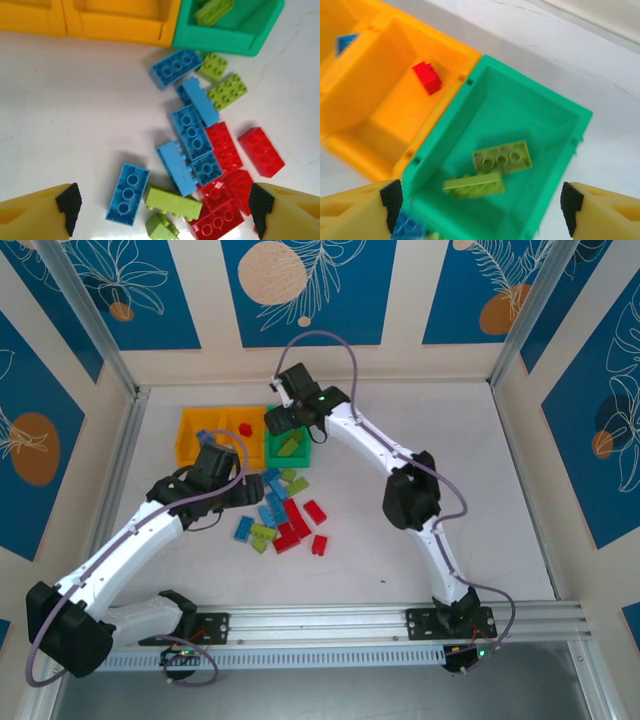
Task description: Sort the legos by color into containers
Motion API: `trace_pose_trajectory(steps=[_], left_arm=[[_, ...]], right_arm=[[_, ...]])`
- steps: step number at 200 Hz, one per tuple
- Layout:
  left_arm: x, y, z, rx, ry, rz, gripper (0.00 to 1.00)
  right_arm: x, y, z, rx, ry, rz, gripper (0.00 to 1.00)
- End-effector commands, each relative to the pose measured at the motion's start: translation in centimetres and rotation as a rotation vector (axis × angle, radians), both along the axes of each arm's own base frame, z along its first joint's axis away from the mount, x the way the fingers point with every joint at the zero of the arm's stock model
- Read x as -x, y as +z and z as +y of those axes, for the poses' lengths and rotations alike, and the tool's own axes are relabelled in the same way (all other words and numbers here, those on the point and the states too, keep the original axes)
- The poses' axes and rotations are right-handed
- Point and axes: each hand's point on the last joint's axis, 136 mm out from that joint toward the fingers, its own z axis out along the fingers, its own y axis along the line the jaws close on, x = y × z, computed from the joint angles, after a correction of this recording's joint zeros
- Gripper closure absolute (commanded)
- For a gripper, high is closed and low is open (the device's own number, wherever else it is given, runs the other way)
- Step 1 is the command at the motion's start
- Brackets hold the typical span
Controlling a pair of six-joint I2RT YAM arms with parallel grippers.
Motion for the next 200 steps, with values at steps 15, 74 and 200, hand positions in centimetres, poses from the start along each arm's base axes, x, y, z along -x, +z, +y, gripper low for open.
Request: trace_pose_trajectory(steps=[15, 74, 200], left_arm=[[3.3, -6.5, 1.1, -0.100, -0.021, 0.270, 0.17], [1.3, -11.1, 0.0, -0.075, -0.050, 0.363, 0.26], [1.5, -16.0, 1.8, -0.139, -0.038, 0.466, 0.53]], right_arm=[[9.1, 7.7, -2.0, -0.251, 0.110, 0.160, 0.16], [16.8, 5.1, -4.7, -0.347, 0.104, 0.374, 0.16], [17.3, 4.7, -4.5, -0.323, 0.097, 0.421, 0.16]])
